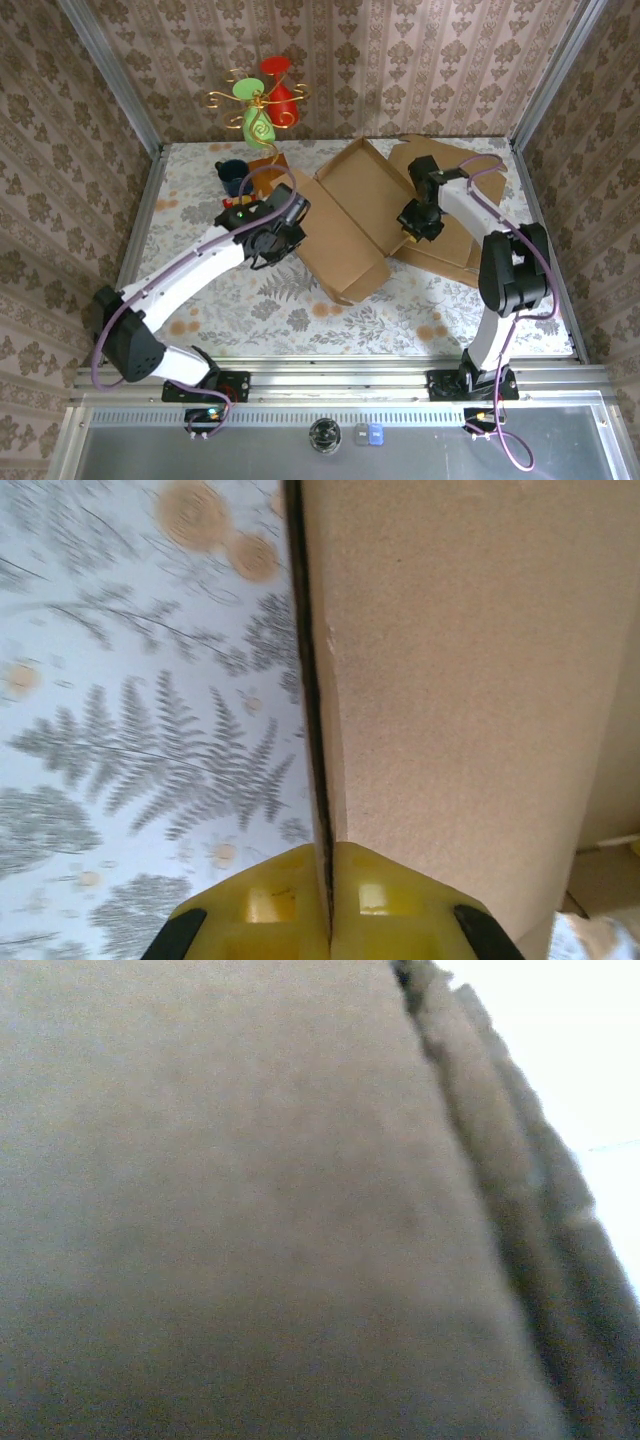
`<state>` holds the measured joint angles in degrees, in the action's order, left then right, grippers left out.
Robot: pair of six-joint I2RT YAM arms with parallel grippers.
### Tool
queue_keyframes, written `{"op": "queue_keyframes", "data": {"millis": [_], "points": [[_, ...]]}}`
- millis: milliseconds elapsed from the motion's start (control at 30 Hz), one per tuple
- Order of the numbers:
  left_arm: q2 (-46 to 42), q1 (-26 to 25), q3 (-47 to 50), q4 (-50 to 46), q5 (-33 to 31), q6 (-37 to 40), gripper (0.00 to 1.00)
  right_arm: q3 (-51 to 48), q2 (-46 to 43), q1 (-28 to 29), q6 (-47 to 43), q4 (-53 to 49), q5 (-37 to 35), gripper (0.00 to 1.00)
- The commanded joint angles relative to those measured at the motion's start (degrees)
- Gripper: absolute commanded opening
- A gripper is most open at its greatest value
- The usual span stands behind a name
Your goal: Fold the paper box
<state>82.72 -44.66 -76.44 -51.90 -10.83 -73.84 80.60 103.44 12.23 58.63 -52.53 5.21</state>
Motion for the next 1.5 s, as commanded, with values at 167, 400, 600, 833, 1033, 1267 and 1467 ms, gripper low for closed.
{"op": "queue_keyframes", "data": {"millis": [167,400,600,833,1033,1267,1467], "points": [[3.6,4.1,-10.8,-15.7,-2.8,16.2,0.0,-9.0,-6.3,5.2,18.3,2.9,4.6,0.09],[7.5,7.9,-17.3,-22.4,-0.1,26.1,0.0,-13.6,-9.1,10.6,30.0,5.6,7.7,0.4],[11.5,9.2,-24.4,-25.7,-2.2,32.9,0.0,-10.3,-10.3,13.0,32.3,4.6,9.0,0.65],[19.7,9.2,-38.9,-34.1,-7.7,42.8,0.0,-6.1,-13.8,14.6,31.3,4.3,9.9,0.7],[25.0,8.3,-49.2,-38.4,-13.8,49.2,0.0,-3.2,-15.6,14.0,24.1,6.7,8.6,0.68],[34.1,4.1,-62.3,-44.7,-23.9,59.3,0.0,1.1,-14.3,12.2,3.1,11.4,7.5,0.63],[35.8,0.2,-62.0,-43.4,-31.4,63.1,0.0,3.8,-13.5,9.7,-16.2,9.1,5.6,0.61]]}}
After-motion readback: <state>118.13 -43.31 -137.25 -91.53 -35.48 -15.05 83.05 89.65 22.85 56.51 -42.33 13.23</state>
